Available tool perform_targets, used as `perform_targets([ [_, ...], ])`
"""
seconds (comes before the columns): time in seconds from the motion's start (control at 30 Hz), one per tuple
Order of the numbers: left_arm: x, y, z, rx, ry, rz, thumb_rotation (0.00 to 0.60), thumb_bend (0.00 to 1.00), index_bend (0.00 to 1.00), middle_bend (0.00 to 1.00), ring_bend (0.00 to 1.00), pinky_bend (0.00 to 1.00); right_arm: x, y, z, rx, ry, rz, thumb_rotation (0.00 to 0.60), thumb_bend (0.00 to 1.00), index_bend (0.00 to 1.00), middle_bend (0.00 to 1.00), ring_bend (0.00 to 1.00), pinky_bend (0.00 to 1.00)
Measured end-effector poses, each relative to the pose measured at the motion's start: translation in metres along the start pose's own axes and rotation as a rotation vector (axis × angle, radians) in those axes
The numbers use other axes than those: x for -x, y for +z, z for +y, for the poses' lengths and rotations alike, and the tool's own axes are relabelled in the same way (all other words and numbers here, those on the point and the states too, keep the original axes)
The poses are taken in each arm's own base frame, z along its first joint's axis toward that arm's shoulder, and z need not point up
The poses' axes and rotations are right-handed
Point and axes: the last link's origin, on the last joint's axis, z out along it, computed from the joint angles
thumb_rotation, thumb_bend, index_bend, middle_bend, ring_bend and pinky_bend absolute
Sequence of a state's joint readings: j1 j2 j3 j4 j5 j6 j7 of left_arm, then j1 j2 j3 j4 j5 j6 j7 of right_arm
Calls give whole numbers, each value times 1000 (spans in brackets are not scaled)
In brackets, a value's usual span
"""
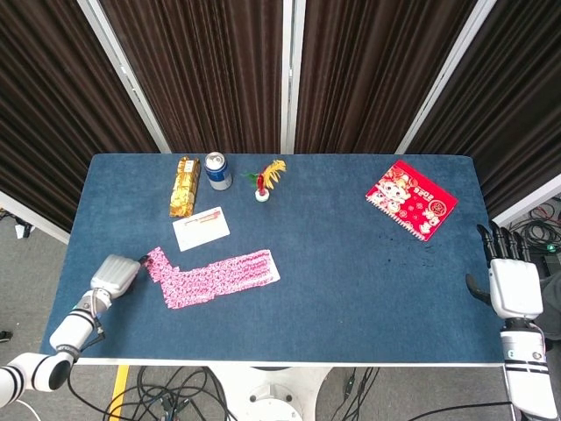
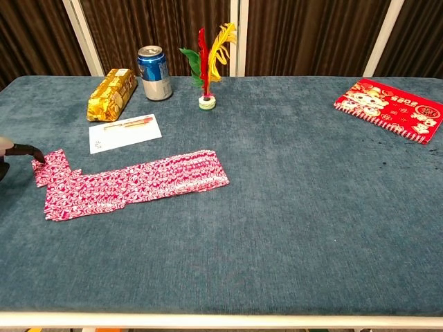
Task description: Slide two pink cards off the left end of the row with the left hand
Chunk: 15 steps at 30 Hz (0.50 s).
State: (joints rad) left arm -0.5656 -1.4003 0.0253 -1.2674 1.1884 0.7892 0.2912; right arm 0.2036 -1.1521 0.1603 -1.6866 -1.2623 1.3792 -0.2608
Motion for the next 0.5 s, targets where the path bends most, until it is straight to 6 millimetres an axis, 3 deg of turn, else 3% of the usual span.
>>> perform_targets([
  [0.27,-6,-9,11,66,12,82,600,807,155,846,831,831,3,0,0,2,0,-9,600,239,0,0,0,0],
  [0.5,4,-15,14,123,56,44,600,806,118,851,831,829,2,1,-2,-1,-2,-7,600,240,0,0,0,0],
])
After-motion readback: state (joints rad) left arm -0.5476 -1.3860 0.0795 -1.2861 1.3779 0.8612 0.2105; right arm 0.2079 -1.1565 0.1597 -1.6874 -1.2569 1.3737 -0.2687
